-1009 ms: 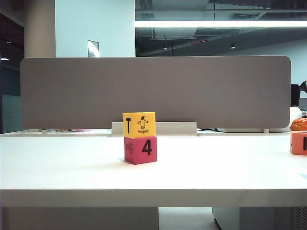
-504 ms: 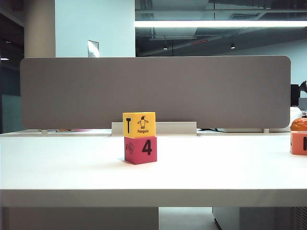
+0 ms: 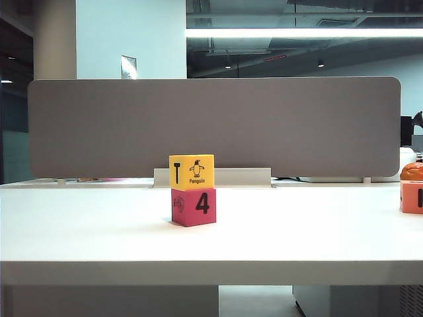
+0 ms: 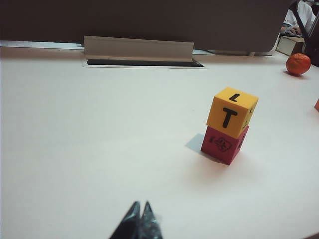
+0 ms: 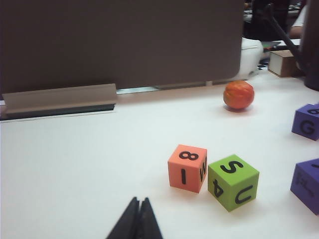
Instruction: Stack one letter block on top of another letter block.
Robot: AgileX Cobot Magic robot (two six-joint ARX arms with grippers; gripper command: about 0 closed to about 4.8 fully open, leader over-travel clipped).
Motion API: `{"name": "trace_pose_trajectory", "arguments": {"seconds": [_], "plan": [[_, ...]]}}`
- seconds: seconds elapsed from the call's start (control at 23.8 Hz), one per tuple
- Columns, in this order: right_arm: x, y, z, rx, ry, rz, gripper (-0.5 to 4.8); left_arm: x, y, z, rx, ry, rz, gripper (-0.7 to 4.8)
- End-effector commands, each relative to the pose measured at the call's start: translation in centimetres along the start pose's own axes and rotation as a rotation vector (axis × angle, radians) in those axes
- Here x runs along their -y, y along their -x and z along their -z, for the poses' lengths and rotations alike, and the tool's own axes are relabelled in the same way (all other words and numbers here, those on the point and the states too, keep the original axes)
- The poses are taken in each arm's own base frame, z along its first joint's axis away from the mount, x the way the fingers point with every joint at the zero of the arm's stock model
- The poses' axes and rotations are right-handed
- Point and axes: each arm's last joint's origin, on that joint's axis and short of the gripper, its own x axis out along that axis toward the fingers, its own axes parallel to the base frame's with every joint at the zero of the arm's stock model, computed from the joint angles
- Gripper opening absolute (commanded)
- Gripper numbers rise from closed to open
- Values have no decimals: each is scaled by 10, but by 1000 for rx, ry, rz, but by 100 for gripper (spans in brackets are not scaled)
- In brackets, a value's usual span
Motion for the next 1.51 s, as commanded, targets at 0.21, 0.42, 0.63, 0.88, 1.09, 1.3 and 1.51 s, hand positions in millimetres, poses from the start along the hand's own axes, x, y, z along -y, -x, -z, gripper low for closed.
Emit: {"name": "trace_pose_trajectory", "arguments": {"seconds": [0.21, 0.42, 0.63, 0.88, 1.09, 1.3, 1.51], "plan": [[4, 8, 9, -7, -3, 28, -1, 0, 0, -3, 15, -7, 0, -5], [4, 8, 17, 4, -11, -27, -1, 0, 0, -3, 15, -7, 0, -5], [4, 6, 30, -20, -16, -25, -1, 0, 0, -3, 15, -7, 0, -5], [4, 6, 29, -9, -1, -22, -1, 0, 0, -3, 15, -7, 0, -5], [4, 6, 31, -29, 0, -26, -1, 0, 0, -3, 15, -7, 0, -5], [4, 6, 31, -29, 0, -26, -1, 0, 0, -3, 15, -7, 0, -5], [4, 6, 31, -29, 0, -26, -1, 0, 0, -3, 15, -7, 0, -5]]}}
